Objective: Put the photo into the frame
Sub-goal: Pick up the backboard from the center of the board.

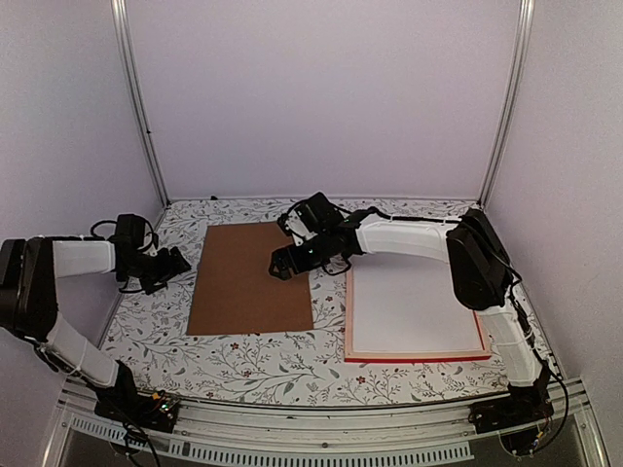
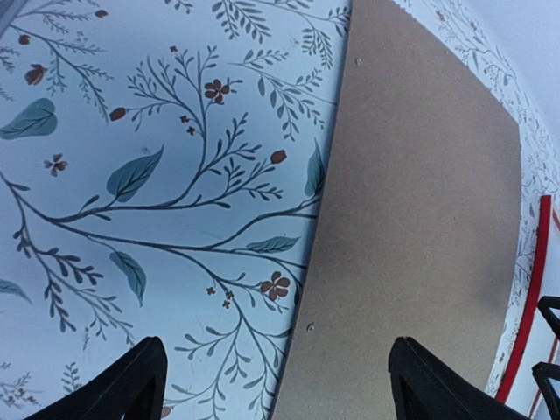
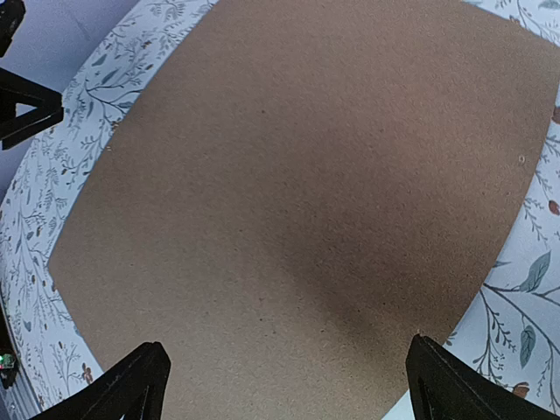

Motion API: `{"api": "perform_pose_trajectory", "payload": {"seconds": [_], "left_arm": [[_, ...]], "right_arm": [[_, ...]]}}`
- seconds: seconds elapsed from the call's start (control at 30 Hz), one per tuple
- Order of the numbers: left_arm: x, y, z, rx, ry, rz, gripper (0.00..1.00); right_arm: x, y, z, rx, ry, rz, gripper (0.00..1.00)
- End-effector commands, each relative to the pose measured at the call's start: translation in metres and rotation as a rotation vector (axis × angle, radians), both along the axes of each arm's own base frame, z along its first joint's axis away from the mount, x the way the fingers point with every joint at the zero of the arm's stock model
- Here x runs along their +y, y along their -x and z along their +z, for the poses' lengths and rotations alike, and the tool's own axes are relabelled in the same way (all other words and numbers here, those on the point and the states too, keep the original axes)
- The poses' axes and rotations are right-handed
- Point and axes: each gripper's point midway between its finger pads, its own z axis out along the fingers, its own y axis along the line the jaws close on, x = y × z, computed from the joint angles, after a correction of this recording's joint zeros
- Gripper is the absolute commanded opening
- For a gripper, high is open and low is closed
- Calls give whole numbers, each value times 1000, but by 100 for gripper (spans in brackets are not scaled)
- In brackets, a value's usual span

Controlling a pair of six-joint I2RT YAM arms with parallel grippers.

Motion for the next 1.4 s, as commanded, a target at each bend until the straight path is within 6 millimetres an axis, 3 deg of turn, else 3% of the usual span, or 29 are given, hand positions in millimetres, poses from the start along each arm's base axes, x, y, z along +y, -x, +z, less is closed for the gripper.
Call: {"api": "perform_pose_trajectory", "payload": {"seconds": [0.0, 0.3, 0.5, 0.57, 1.0, 1.17, 1.37], "left_arm": [[-13, -16, -8, -42, 77, -43, 89], [-30, -26, -19, -42, 74, -103, 88], [-34, -32, -36, -13, 83, -117, 88], [-45, -33, -39, -4, 90, -149, 88], [-74, -32, -41, 19, 193, -225, 82], [-86, -28, -36, 17, 275, -251, 81], [-105, -34, -3, -97, 394, -314, 79]], "right_arm": [[-13, -11, -26, 61, 58, -125, 98], [-49, -32, -46, 117, 99, -233, 98], [-52, -31, -58, 163, 95, -230, 97], [-52, -29, -63, 176, 97, -226, 97], [-48, -14, -80, 273, 39, -228, 91], [-45, -4, -87, 324, -4, -224, 88], [-44, 0, -87, 345, -31, -222, 85]]}}
